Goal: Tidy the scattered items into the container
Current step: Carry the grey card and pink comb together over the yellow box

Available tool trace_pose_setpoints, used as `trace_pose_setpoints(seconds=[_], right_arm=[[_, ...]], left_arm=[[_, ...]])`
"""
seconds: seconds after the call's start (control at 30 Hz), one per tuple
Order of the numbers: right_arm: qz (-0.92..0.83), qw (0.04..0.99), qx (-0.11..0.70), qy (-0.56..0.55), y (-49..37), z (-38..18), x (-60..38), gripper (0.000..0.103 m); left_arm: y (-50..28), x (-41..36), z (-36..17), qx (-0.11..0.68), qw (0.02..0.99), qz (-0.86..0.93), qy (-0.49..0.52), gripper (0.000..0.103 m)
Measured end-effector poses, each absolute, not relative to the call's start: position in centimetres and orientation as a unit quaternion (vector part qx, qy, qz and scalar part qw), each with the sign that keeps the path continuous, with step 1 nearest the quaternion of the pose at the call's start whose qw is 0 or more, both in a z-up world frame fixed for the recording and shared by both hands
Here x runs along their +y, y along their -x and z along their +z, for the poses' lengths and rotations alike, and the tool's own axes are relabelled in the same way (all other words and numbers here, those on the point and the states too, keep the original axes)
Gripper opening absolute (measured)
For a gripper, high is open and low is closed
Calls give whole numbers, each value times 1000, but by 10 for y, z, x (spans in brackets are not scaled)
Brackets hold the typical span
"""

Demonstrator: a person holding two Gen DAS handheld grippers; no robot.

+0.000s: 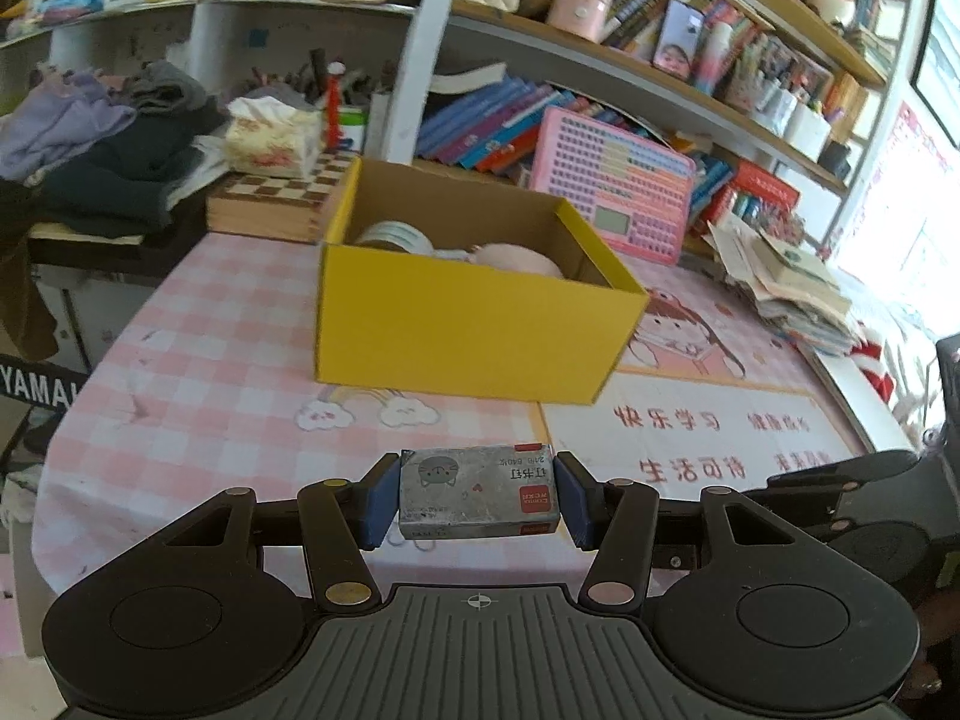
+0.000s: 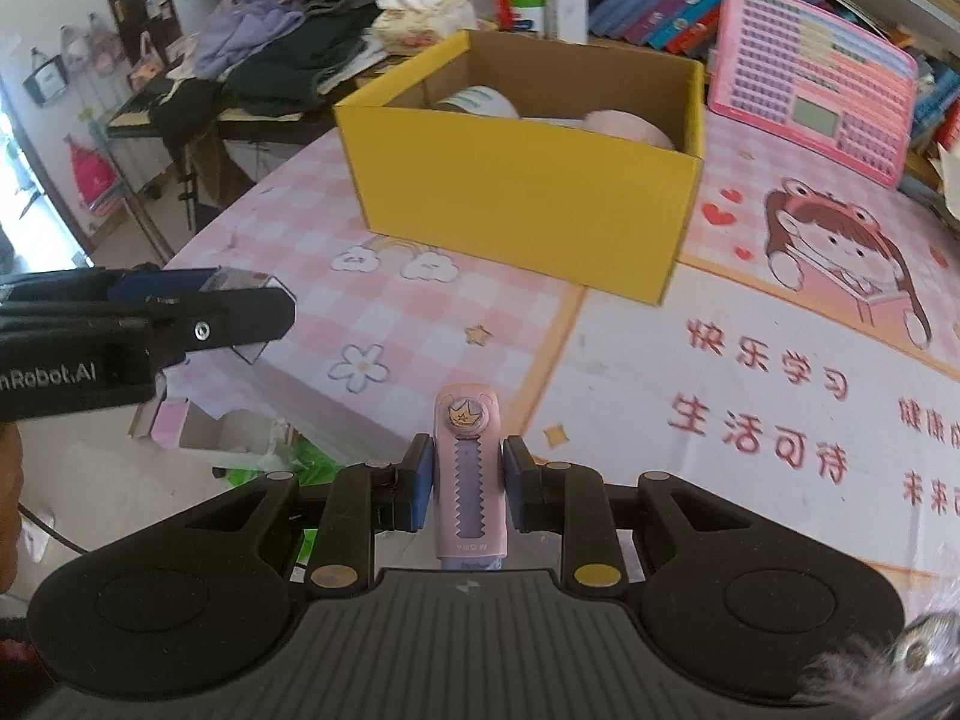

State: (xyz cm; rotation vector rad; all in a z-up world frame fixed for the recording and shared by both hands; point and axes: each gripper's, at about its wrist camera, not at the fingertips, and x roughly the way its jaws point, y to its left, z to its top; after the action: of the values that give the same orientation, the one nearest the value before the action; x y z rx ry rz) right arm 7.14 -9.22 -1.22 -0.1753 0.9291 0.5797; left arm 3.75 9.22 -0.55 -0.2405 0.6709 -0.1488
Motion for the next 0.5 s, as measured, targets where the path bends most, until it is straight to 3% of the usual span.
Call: trace_pose_setpoints(seconds=[0.5], right_arm=[[293, 853, 419, 103, -103, 3, -79, 23]], left_arm=[[-66, 103, 3, 312, 940, -63, 122, 53]])
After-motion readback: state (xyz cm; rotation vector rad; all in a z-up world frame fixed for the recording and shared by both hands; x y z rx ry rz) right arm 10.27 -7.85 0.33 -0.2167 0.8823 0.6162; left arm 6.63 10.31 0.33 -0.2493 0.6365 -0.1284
